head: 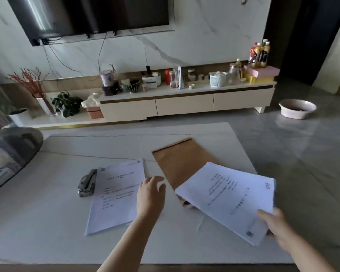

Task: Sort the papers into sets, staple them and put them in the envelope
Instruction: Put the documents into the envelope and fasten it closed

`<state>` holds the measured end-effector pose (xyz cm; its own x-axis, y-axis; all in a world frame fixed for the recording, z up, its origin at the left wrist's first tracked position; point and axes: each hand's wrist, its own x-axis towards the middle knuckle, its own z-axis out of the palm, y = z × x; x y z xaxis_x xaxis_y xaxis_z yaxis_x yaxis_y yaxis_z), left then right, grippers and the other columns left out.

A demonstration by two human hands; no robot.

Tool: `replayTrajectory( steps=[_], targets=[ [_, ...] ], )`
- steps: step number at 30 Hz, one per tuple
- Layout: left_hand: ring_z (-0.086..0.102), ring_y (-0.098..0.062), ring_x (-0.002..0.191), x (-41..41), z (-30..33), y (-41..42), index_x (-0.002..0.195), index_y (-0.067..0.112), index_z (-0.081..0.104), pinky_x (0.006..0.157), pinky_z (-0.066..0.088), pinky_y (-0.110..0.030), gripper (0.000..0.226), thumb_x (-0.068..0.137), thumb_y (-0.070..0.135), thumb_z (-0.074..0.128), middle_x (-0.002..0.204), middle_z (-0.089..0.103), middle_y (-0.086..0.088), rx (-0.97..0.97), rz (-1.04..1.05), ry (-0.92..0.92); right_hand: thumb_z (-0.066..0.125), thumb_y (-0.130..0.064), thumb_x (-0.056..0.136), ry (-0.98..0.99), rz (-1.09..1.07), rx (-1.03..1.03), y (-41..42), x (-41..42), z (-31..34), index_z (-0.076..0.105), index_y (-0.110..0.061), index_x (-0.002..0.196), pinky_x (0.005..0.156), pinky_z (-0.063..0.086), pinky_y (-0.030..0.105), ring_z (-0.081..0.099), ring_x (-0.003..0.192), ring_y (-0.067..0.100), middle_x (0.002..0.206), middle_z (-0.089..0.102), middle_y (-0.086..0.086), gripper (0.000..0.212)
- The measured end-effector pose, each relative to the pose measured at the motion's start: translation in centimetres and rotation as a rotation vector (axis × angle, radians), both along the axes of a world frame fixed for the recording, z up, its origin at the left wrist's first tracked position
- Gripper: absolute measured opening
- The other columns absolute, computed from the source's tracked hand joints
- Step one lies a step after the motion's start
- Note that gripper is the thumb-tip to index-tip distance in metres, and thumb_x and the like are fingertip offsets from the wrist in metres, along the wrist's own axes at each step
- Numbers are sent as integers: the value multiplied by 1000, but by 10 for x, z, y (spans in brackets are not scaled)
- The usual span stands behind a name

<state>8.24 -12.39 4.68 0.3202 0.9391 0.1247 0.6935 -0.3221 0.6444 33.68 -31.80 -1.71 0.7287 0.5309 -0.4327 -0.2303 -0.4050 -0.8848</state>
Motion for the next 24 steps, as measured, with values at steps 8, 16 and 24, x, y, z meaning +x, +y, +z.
replayTrajectory(
  steps=[8, 16, 24],
  targets=[
    [47, -18, 117, 38, -69, -6, 111, 20, 68, 92, 36, -24, 22, 92, 17, 56, 120, 62, 3, -121, -142, 101, 50, 0, 94, -15, -87, 29, -27, -2, -29, 60, -8, 101, 70, 42, 36, 59, 79, 27, 91, 65, 14, 14],
    [46, -23, 113, 64, -92, 9, 101, 16, 61, 81, 44, -31, 18, 83, 12, 61, 116, 56, -2, -116, -199, 219, 53, -5, 94, 67, -152, 22, -46, -3, -28, 58, -13, 87, 59, 43, 31, 57, 67, 25, 78, 63, 9, 12],
    [50, -23, 106, 67, -94, 21, 102, 14, 59, 83, 46, -32, 24, 78, 13, 66, 111, 54, -3, -182, -277, 250, 53, 4, 91, 122, -250, 113, -42, 7, -36, 57, -7, 95, 66, 46, 33, 57, 72, 23, 92, 62, 15, 13]
  ],
)
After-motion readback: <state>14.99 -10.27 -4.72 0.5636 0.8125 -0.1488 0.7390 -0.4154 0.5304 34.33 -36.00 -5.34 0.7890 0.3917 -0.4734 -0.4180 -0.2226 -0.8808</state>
